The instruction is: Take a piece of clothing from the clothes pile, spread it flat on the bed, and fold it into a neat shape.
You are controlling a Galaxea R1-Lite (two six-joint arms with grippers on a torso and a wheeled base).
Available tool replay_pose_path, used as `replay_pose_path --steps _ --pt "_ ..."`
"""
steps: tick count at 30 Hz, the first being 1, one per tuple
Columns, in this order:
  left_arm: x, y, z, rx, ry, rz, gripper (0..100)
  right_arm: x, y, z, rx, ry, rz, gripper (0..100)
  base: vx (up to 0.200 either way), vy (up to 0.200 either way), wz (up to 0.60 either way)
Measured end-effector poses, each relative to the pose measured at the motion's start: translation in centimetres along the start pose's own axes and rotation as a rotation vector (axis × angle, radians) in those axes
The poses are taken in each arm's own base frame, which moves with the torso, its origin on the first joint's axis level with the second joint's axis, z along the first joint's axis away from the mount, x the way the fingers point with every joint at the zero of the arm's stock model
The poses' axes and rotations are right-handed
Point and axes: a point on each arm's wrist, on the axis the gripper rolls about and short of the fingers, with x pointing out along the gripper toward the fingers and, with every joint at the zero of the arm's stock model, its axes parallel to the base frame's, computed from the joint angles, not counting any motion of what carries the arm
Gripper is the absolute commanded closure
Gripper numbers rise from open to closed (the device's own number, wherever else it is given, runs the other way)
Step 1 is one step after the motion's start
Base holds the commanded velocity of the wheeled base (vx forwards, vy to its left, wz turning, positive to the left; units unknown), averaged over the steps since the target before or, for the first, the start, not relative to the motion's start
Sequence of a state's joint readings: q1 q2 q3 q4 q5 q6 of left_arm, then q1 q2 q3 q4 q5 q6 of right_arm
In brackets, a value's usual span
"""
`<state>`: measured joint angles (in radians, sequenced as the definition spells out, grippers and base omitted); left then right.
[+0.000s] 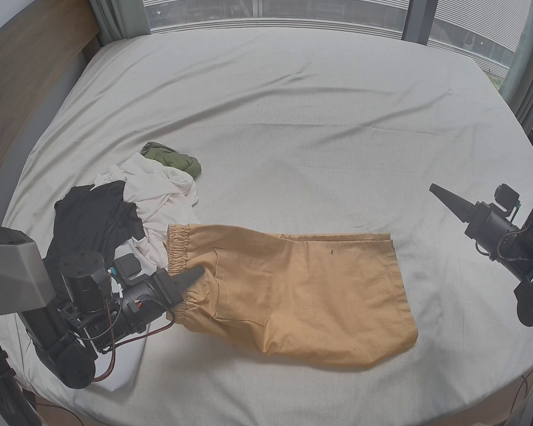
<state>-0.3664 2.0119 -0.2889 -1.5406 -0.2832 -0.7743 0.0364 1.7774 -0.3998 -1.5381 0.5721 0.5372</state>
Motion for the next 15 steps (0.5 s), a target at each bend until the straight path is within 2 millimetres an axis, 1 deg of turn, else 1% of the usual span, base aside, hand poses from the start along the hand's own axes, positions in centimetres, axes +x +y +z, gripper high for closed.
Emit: replay_pose_path --steps 7,15 --pt "-0.6 0.9 0.5 -0.011 -0.018 0.039 100 0.0 0.0 0.0 0.000 0.001 0.000 0 0.000 0.000 0.00" --pt "-2.0 2.0 1.3 -0.027 -0.032 0.063 100 0.0 0.0 0.0 0.001 0.002 -0.001 0 0.000 0.000 0.00"
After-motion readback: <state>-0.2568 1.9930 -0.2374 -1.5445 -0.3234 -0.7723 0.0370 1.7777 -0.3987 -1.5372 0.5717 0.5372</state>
